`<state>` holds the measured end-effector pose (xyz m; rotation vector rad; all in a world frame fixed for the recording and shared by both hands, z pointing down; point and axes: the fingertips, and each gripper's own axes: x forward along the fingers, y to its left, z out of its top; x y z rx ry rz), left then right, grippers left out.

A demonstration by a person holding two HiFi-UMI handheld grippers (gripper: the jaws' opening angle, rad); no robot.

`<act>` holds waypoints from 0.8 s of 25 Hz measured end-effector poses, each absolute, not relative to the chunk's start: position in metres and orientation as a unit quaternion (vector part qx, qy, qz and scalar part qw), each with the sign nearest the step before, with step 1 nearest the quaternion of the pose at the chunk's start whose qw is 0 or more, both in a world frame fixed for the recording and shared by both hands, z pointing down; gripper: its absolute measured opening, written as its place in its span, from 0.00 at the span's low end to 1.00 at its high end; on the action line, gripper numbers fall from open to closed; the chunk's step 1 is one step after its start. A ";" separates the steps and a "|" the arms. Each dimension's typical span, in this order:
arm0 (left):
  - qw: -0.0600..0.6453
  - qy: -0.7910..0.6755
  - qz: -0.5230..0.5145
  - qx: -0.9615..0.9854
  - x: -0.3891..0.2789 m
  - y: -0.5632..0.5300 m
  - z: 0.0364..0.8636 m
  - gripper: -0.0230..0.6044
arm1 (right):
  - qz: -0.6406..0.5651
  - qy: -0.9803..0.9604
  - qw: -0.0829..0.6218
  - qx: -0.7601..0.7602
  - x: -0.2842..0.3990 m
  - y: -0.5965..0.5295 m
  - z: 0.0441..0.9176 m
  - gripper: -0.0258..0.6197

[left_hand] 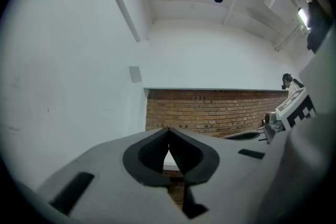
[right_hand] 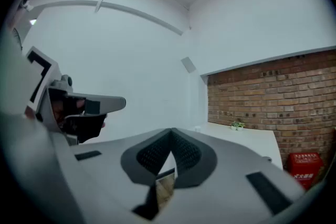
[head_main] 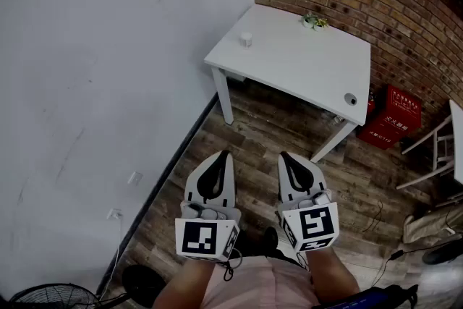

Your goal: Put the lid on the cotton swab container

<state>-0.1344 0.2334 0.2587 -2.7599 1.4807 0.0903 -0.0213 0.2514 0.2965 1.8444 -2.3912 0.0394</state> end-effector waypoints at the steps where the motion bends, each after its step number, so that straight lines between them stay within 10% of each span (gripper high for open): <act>1: 0.005 0.472 0.029 -0.881 -0.134 0.234 0.259 0.04 | 0.013 -0.790 0.060 0.610 -0.021 0.252 0.296 0.05; 20: 0.012 0.484 0.022 -0.875 -0.110 0.237 0.260 0.23 | 0.013 -0.787 0.049 0.615 0.008 0.250 0.297 0.24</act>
